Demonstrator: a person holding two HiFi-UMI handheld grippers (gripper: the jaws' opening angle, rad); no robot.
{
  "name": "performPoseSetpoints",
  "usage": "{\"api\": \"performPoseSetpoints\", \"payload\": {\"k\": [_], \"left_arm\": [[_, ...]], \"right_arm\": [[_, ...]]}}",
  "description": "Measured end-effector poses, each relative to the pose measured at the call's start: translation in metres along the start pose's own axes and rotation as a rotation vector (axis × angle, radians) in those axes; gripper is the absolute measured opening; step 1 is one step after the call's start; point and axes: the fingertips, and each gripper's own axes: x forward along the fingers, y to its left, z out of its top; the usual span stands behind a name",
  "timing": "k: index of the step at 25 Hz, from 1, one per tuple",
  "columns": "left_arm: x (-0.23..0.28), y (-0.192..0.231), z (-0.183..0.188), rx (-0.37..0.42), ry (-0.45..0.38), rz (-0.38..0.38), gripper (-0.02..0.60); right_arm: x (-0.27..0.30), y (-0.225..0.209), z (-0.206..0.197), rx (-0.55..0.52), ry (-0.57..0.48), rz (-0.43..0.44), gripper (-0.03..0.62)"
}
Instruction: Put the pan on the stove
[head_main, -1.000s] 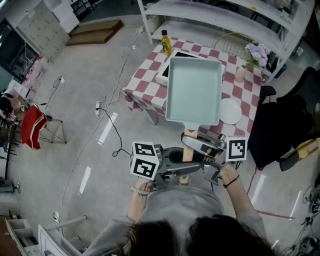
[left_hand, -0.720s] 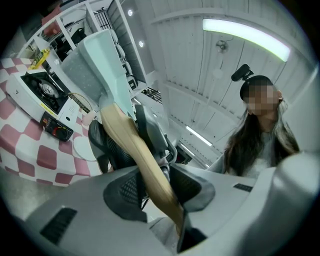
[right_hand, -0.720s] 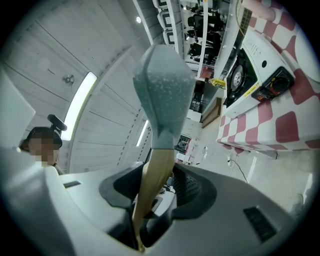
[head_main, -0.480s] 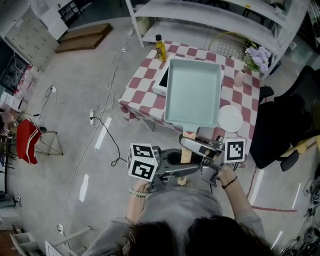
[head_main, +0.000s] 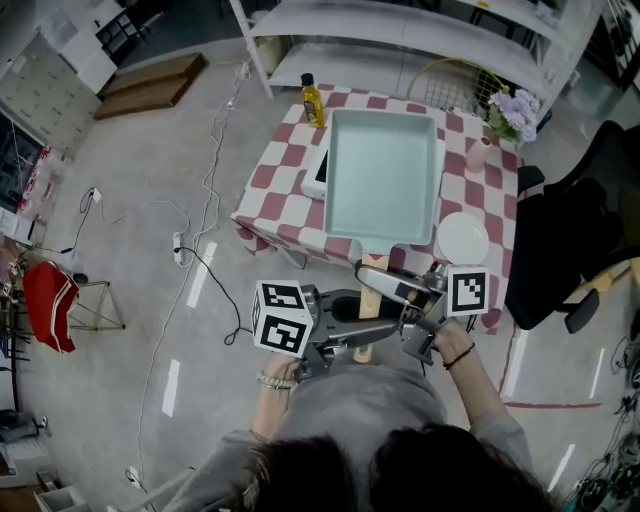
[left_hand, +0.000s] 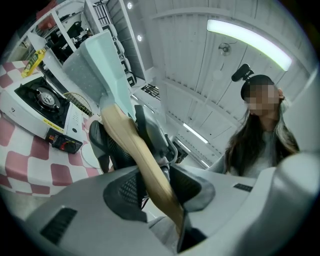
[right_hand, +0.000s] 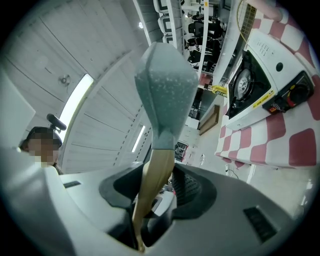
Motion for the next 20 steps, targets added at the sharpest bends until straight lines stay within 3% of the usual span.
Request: {"api": "performPoseSetpoints", "payload": {"k": [20], "left_arm": [[-0.020,0.031,0.027,0.022,0.036,-0.031,0.139]], "right_arm": [[0.025,-0.022,0.033,-0.035,-0.047,-0.014,0.190]]}}
